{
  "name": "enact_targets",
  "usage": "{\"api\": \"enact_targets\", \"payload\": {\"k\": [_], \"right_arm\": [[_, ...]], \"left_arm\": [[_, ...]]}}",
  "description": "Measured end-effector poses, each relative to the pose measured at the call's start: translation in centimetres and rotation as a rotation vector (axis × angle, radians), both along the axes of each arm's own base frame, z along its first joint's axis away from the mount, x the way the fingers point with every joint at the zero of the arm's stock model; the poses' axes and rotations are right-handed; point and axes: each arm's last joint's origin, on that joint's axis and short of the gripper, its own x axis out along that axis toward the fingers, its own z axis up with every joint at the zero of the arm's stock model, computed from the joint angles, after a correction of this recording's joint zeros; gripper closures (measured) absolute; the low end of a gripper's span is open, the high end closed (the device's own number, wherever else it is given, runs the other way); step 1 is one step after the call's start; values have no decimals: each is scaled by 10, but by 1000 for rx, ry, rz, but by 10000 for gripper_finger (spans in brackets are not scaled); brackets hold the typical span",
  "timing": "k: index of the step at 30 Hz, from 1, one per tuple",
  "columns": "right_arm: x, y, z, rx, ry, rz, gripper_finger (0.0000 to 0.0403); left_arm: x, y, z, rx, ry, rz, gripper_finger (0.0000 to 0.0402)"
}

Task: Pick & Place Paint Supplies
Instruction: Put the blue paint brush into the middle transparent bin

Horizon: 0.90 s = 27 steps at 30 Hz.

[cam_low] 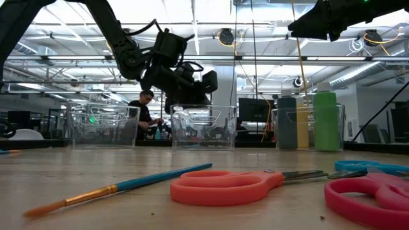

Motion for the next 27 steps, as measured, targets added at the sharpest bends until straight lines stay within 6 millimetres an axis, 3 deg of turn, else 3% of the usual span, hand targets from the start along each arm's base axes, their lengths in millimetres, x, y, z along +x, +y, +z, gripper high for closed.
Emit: {"api": "enact_targets", "payload": {"k": [8,13,17,21,27], "right_arm": [[0,0,0,-6,4,1,193],[0,0,0,-7,5,1,193],[0,0,-1,-10,17,1,193],[0,0,-2,-10,24,1,193],[0,0,-1,-9,19,0,193]], "left_arm": [[-2,0,2,42,62,22,275],[-11,-13,40,147,148,-100,251],[-30,-41,76,172,263,-186,250],[-62,-79,109,132,363,-288,250],[-122,-138,117,-175,580,-517,250]]}}
